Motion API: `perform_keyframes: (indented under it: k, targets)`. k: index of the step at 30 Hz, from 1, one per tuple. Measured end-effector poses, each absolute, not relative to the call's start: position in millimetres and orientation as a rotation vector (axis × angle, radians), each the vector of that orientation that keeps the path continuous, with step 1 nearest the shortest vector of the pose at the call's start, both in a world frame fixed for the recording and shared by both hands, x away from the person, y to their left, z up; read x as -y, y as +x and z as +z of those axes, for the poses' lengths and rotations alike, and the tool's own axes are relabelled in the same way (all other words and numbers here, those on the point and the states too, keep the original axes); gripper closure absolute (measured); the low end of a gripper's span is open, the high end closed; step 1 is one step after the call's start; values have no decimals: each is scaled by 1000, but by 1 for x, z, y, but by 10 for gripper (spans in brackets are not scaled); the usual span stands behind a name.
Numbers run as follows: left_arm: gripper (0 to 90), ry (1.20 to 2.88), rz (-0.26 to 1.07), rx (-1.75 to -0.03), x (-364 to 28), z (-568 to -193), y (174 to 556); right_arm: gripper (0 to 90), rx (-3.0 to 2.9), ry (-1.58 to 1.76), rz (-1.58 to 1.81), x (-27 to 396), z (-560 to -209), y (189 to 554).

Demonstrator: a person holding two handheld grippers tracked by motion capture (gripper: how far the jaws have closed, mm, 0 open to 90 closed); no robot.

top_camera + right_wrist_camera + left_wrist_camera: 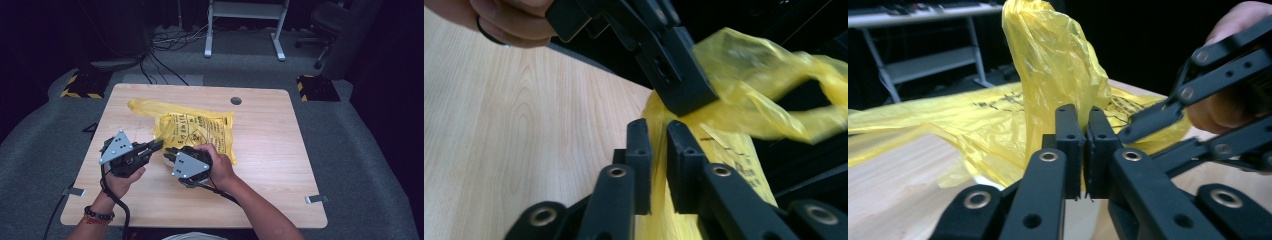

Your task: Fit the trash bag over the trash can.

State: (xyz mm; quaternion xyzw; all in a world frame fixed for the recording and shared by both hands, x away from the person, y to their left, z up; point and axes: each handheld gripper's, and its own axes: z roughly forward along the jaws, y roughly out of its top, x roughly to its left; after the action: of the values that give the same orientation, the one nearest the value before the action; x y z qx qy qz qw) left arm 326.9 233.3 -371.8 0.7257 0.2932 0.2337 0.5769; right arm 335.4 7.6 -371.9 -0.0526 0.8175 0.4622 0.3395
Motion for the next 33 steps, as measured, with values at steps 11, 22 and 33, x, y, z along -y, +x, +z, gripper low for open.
perform_keyframes:
  k: [11,22,33]
  targets:
    - [892,1498,665,-736,-263,-373,325,597,-2134,46,1220,40,-364,342]
    - [894,1475,656,-692,-267,-370,322,900,-2293,190,1210,49,-364,375]
    - [894,1461,619,-642,-269,-368,319,900,-2512,259,1198,3,-353,403]
